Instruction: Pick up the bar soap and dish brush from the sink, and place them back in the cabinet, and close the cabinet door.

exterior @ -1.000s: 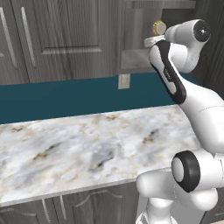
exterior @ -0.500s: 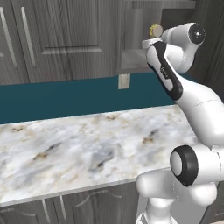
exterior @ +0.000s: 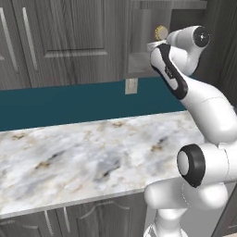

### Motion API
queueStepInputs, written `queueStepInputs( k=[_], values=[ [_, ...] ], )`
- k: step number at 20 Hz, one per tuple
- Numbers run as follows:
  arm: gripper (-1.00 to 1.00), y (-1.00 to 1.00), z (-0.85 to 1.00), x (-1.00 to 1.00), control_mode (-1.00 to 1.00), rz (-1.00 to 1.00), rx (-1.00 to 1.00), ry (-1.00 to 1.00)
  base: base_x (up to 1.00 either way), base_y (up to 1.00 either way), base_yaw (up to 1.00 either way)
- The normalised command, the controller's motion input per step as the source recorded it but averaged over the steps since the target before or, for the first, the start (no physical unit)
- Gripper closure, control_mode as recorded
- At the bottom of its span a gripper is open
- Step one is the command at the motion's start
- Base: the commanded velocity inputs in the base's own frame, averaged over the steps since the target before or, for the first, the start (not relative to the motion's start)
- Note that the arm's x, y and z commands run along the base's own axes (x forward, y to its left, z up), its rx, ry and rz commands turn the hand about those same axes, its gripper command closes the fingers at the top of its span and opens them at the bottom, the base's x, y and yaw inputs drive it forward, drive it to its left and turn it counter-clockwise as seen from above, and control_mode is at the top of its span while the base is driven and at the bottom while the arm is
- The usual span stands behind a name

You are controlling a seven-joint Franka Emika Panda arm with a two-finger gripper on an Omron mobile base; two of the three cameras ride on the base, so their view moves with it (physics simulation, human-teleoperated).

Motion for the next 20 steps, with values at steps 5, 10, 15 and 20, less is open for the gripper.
queueStepInputs(
  k=[5, 10, 15, 20],
  values=[
    [1.0, 0.0, -0.02, 0.26, -1.0, 0.01, 0.0, -0.01, 0.0, 0.0, 0.0],
    [1.0, 0.0, -0.04, 0.24, -1.0, 0.01, 0.0, -0.01, 0.0, 0.0, 0.0],
    [1.0, 0.0, -0.08, 0.32, -1.0, 0.01, 0.0, 0.0, 0.0, 0.0, 0.0],
    [1.0, 0.0, -0.06, 0.39, -1.0, 0.0, 0.0, 0.0, 0.0, 0.0, 0.0]
  ],
)
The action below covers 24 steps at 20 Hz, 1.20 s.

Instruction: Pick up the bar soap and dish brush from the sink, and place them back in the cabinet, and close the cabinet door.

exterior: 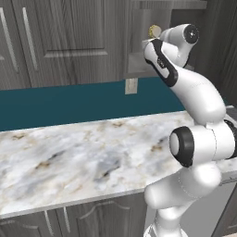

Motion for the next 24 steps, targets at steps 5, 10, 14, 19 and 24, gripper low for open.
queueStepInputs(
  k=[5, 10, 14, 19, 24],
  values=[
    [1.0, -0.04, -0.01, 0.36, -1.0, 0.0, 0.0, -0.01, 0.0, 0.0, 0.0],
    [1.0, -0.19, 0.0, 0.32, -1.0, 0.0, 0.0, -0.01, 0.0, 0.0, 0.0],
    [1.0, -0.27, 0.0, 0.24, -1.0, 0.0, 0.0, -0.01, 0.0, 0.0, 0.0],
    [1.0, -0.21, -0.02, 0.26, -1.0, 0.0, 0.0, 0.0, 0.0, 0.0, 0.0],
    [1.0, -0.07, -0.04, 0.31, -1.0, 0.0, 0.0, 0.0, 0.0, 0.0, 0.0]
  ],
)
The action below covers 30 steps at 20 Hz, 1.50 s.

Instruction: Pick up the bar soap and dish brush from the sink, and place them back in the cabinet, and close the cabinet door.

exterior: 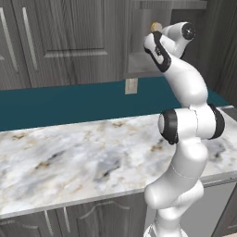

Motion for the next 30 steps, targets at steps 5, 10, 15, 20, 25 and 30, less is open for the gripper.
queueStepInputs(
  k=[5, 10, 15, 20, 25, 30],
  values=[
    [1.0, -0.01, -0.01, 0.31, -1.0, 0.0, 0.0, 0.0, 0.0, 0.0, 0.0],
    [1.0, 0.0, -0.01, 0.21, -1.0, 0.0, 0.0, 0.0, 0.0, 0.0, 0.0],
    [1.0, 0.0, -0.01, 0.2, -1.0, 0.0, 0.0, 0.0, 0.0, 0.0, 0.0],
    [1.0, 0.0, 0.0, 0.15, -1.0, 0.0, 0.0, 0.0, 0.0, 0.0, 0.0],
    [1.0, 0.0, 0.0, 0.0, -1.0, 0.0, 0.0, 0.0, 0.0, 0.0, 0.0],
    [1.0, 0.0, 0.0, 0.0, -1.0, 0.0, 0.0, 0.0, 0.0, 0.0, 0.0]
  ],
)
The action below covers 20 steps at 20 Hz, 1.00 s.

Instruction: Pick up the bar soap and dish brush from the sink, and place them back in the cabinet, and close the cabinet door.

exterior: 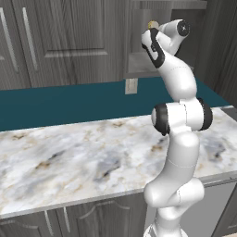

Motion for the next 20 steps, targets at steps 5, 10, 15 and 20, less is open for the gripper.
queueStepInputs(
  k=[5, 10, 15, 20],
  values=[
    [1.0, 0.0, 0.0, 0.0, -1.0, 0.0, 0.0, 0.0, 0.0, 0.0, 0.0],
    [-1.0, 0.0, 0.0, 0.0, -1.0, 0.0, 0.0, 0.0, 0.0, 0.0, 0.0],
    [-1.0, 0.0, 0.0, 0.0, -1.0, 0.0, 0.0, 0.0, 0.0, 0.0, 0.0],
    [-1.0, 0.0, 0.0, 0.0, -1.0, 0.0, 0.0, 0.0, 0.0, 0.0, 0.0]
  ],
)
